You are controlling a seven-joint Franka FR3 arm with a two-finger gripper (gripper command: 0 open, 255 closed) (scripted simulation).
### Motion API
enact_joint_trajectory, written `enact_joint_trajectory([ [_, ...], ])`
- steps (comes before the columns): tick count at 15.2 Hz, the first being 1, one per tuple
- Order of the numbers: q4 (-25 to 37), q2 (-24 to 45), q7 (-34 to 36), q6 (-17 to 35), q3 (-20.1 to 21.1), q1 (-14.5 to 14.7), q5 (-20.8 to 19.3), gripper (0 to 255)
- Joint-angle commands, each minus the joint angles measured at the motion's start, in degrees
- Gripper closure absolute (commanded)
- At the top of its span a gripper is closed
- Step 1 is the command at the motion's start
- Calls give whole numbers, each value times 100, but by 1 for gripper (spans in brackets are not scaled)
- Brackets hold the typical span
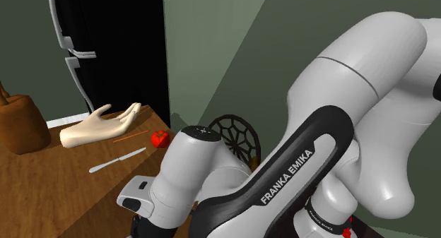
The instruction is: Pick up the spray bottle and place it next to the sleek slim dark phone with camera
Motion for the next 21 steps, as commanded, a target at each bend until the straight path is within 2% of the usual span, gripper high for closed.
enact_joint_trajectory([
  [1,-18,148,-156,169,32,12,161,255],
  [3,-21,272,-299,295,64,10,303,255],
  [11,-21,272,-299,295,65,8,303,255],
  [12,-21,272,-299,295,65,8,303,0],
  [17,-21,272,-299,295,65,8,303,0],
  [21,-308,-605,-25,-333,-52,-77,8,0],
])
